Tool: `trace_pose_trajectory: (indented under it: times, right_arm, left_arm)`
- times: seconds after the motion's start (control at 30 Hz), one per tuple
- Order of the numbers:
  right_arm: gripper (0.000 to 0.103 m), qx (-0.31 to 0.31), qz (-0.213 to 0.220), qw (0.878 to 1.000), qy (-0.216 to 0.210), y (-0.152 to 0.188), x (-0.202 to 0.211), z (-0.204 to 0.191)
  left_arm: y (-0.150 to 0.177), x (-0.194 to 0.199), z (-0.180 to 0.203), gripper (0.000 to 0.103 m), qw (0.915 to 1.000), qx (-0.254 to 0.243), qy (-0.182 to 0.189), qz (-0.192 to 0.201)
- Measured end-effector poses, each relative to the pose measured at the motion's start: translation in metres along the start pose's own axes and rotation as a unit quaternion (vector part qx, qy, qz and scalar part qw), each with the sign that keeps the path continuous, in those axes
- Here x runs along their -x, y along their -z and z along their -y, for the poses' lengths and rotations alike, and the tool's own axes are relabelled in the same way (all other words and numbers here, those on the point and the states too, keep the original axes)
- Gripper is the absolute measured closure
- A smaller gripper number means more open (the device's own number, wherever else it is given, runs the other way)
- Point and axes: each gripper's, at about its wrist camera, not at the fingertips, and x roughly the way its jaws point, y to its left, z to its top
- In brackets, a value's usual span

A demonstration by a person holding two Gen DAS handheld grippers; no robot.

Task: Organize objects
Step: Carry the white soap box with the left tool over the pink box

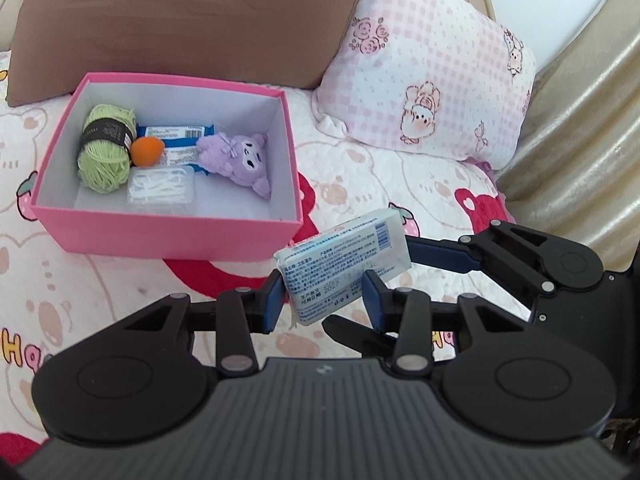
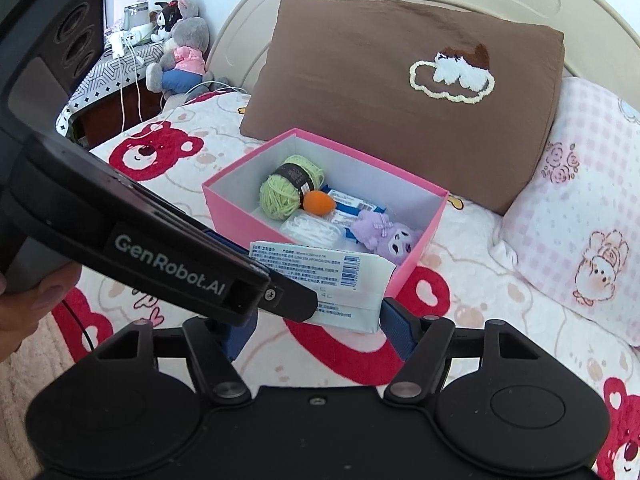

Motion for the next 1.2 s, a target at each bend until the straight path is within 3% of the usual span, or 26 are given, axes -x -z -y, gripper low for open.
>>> trace_pose_trajectory:
  times: [0.37,0.83,1.2]
  right_arm:
    - [0.037,0.019,0.016,1.000,0.008,-0.038,-0.013,-0.001]
    - [0.042,0.056,0.028,0.998,0.007,-0.084,-0.038,0.003]
    - [0.060,0.040,0.000,0.999,-0.029,-0.104,-0.090,0.018]
  left_arm:
    - [-0.032,0.012,-0.020,0.060,0.9996,0.010,0.009,0.025]
    - [-0.072,0.013,-0.048,0.060,0.9978,0.016,-0.007,0.065]
    - [-0.086,-0.012,-0.087,0.060,0.9968,0.031,-0.036,0.065]
